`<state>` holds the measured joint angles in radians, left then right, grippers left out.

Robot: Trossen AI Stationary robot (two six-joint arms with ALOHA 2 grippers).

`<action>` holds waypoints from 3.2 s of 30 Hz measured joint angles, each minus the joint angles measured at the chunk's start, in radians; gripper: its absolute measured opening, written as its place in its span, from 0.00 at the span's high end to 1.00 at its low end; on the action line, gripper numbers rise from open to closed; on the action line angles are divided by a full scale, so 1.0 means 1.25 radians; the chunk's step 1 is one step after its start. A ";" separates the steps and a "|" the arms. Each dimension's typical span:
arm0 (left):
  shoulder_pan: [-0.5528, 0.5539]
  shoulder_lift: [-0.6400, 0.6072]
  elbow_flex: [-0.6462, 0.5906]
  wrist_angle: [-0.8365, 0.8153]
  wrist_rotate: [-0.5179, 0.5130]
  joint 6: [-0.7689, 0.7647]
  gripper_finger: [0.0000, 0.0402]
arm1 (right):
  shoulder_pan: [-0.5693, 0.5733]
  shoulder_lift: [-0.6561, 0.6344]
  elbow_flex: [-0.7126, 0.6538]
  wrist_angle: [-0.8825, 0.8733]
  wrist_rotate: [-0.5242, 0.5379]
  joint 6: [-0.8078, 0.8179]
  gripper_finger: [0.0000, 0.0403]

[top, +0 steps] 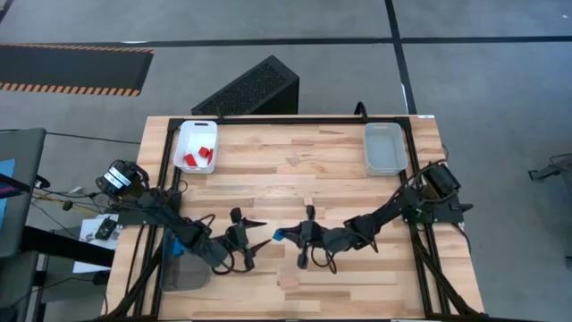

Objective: Sort & place blocks by color
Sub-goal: Put the blue block into the black bin

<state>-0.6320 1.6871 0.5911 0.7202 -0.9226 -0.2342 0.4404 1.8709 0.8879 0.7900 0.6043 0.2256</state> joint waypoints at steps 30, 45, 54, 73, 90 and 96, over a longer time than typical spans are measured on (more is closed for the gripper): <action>0.059 0.000 0.098 -0.083 -0.063 0.183 0.41 | -0.051 0.000 0.000 0.074 0.040 0.297 0.93; 0.082 0.000 0.098 -0.078 -0.093 0.186 0.51 | -0.063 0.000 0.001 0.089 0.043 0.318 0.93; 0.082 0.000 0.097 -0.076 -0.096 0.219 0.73 | -0.062 0.000 0.000 0.082 0.052 0.318 0.91; -0.127 -0.129 0.098 -0.359 -0.267 0.137 0.70 | -0.026 -0.076 0.000 -0.067 0.086 0.126 0.56; -0.280 -0.376 0.098 -1.102 0.459 -0.595 0.70 | -0.032 -0.110 0.000 -0.187 0.098 0.158 0.52; -0.294 -0.376 0.098 -1.125 0.565 -0.658 0.70 | -0.046 -0.110 0.000 -0.192 0.075 0.163 0.53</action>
<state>-1.0001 1.2171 0.7139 -0.6854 -0.2159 -1.0574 0.3832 1.7332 0.8879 0.5499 0.6980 0.4290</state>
